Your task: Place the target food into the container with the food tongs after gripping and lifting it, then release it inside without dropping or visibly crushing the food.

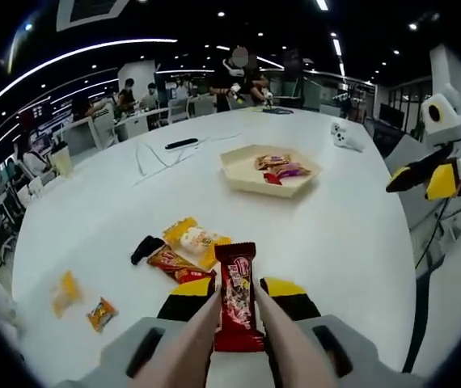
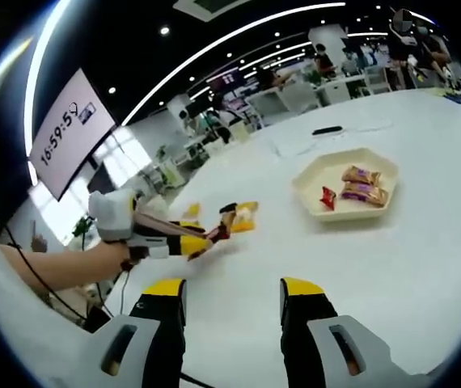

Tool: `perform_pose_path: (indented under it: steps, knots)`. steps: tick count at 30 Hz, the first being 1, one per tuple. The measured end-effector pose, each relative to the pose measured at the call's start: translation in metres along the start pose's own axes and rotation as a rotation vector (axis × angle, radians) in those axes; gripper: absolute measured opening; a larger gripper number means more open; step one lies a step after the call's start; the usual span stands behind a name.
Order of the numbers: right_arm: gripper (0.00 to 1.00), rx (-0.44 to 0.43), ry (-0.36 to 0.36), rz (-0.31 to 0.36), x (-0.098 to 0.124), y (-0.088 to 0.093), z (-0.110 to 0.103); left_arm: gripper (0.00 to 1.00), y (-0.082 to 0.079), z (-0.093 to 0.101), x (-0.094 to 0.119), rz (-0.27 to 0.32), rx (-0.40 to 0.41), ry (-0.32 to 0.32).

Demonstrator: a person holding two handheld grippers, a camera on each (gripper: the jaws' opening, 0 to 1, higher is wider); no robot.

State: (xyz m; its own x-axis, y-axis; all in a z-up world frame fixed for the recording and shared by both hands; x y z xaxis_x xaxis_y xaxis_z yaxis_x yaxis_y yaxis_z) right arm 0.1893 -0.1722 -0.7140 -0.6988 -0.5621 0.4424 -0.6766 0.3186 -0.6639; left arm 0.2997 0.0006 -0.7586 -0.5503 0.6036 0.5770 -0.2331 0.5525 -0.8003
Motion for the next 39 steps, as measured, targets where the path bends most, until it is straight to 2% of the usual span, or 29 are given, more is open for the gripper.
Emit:
perform_pose_path:
  steps: [10, 18, 22, 30, 34, 39]
  knots:
    - [0.46, 0.024, -0.024, -0.036, -0.006, 0.005, -0.013, 0.20, -0.008, -0.002, 0.017, 0.038, 0.026, -0.032]
    - [0.46, 0.048, -0.047, -0.119, -0.017, 0.018, -0.027, 0.20, -0.008, -0.005, 0.037, 0.071, 0.062, -0.068]
    - [0.46, 0.042, -0.056, -0.139, -0.022, 0.018, -0.035, 0.20, -0.006, -0.005, 0.047, 0.097, 0.097, -0.077]
    - [0.46, 0.051, -0.055, -0.130, -0.027, 0.017, -0.053, 0.20, 0.005, 0.008, 0.068, 0.120, 0.102, -0.066]
    - [0.46, 0.060, -0.066, -0.132, -0.029, 0.026, -0.062, 0.20, 0.012, 0.010, 0.070, 0.132, 0.101, -0.063]
    - [0.47, 0.076, -0.076, -0.167, -0.028, 0.040, -0.067, 0.20, 0.014, 0.011, 0.075, 0.144, 0.099, -0.073]
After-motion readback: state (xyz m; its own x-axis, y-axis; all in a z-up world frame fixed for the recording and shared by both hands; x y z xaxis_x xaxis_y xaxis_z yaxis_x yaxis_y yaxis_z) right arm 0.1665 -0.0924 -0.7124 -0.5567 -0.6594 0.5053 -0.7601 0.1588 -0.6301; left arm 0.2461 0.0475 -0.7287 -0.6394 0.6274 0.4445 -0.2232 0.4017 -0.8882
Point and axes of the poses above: the point that each gripper's makers call its tool centre point, and the gripper's own axes: x roughly backward along the fingers, z roughly to its right, y roughly out of its underside, the point moved 3 cm from there along x, roughly backward along the fingers, and after that the axes turned 11 degrees about -x, right-handed, at the moved point
